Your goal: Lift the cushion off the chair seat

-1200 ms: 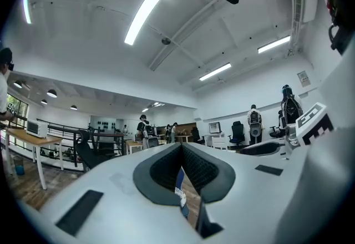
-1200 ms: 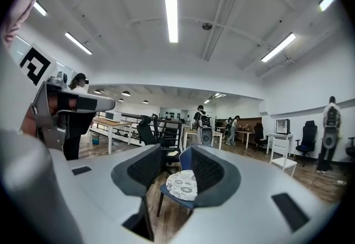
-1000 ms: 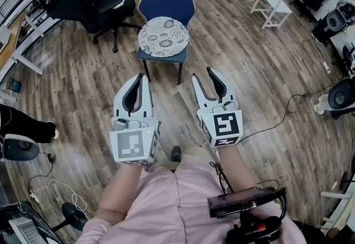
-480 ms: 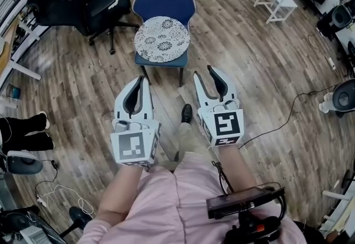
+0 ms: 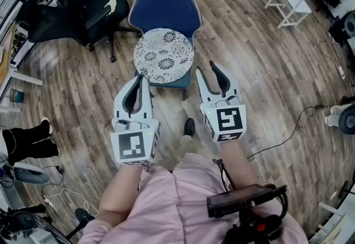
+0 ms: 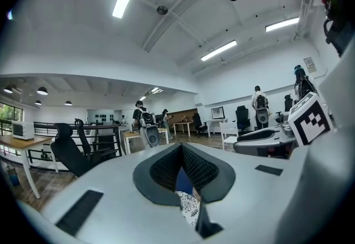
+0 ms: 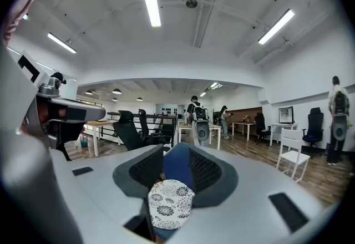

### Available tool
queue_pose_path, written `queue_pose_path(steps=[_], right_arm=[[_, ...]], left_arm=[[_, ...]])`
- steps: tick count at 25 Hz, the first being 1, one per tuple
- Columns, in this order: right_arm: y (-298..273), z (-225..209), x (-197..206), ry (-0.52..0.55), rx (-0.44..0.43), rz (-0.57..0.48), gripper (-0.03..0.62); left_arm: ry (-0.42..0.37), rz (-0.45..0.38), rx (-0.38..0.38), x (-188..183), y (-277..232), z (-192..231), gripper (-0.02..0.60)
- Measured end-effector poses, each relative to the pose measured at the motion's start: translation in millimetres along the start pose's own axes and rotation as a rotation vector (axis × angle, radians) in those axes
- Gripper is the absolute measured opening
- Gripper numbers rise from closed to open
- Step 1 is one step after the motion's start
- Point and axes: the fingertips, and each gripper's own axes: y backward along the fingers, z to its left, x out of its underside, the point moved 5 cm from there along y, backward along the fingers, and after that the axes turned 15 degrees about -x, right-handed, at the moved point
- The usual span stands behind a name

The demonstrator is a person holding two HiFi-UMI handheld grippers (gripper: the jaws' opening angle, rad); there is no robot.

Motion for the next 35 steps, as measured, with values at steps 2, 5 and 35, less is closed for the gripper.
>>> queue_pose_path(steps=[2,5,35], right_arm=[[-21,-24,-11,0.019,-0.014,-0.009,0.143],[-49,-53,-27,0.040,-0.022,-0.027,0.143],[-298,-157,137,-0.156,-0.021,0.291,0.148]], left_arm=[[0.001,-0.003,-0.012,-7,-27,-4,0.011],[0.005,-0.020,-0.036,-18,-60,-3,0.011],[0.057,0.319,0.073,158,-334,51,0.011]])
